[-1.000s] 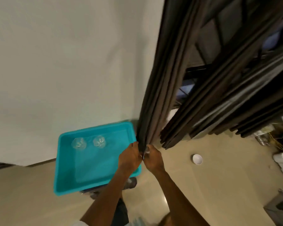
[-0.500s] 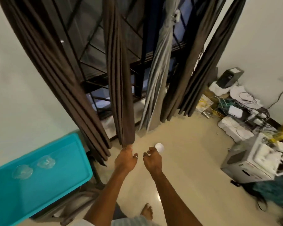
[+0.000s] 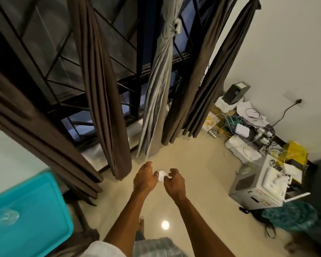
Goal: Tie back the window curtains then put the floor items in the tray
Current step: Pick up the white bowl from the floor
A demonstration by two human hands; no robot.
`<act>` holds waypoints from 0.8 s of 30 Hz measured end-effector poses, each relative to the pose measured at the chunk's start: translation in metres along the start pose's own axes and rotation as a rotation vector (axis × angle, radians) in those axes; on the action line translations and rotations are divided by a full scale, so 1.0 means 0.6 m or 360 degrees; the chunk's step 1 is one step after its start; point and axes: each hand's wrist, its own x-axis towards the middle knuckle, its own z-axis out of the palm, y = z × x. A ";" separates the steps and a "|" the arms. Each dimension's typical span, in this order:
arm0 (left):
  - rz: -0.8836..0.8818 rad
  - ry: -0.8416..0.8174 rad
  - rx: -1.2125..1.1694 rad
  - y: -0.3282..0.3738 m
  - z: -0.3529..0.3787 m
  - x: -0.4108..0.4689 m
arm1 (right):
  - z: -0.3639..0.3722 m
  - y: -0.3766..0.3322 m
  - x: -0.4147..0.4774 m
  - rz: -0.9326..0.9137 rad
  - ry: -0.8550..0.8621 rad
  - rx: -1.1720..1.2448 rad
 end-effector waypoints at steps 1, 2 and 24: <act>0.0014 -0.0012 -0.0010 0.011 0.002 0.015 | -0.008 -0.004 0.013 0.0022 0.0010 -0.0005; 0.0031 -0.0028 -0.0007 0.019 0.006 0.027 | -0.013 -0.006 0.024 0.0039 0.0012 -0.0009; -0.0385 0.0094 -0.0135 0.142 0.108 0.201 | -0.103 0.043 0.293 -0.0229 -0.0446 -0.0352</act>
